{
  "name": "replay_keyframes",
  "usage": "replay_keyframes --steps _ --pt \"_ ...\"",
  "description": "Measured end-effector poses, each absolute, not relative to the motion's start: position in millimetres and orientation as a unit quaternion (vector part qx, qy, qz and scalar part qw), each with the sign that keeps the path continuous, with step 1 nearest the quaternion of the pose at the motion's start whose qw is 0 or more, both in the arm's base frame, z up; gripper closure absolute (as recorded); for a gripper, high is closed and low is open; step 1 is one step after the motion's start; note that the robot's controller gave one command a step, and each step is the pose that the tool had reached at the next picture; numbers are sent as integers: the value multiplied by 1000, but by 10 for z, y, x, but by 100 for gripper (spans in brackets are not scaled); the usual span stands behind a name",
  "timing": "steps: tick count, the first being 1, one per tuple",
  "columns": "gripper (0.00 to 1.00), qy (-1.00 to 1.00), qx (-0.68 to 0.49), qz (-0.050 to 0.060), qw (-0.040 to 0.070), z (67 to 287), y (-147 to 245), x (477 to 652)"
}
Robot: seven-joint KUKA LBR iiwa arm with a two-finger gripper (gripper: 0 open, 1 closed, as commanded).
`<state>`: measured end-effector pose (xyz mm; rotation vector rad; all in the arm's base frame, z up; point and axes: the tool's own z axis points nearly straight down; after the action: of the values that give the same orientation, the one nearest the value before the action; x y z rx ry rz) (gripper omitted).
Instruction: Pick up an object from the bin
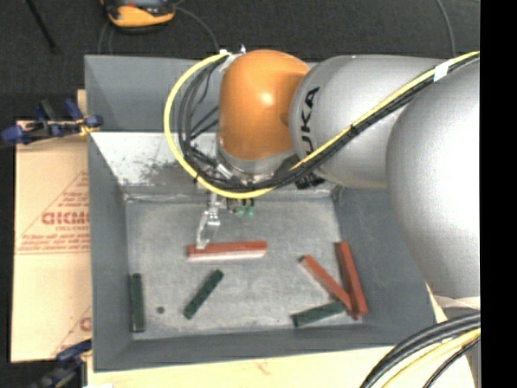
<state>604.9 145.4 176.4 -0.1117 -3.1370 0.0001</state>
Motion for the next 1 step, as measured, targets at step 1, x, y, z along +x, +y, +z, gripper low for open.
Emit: replay_keyframes --steps 1 --pt "100 -1000 29 -6 -9 852 627 5619"
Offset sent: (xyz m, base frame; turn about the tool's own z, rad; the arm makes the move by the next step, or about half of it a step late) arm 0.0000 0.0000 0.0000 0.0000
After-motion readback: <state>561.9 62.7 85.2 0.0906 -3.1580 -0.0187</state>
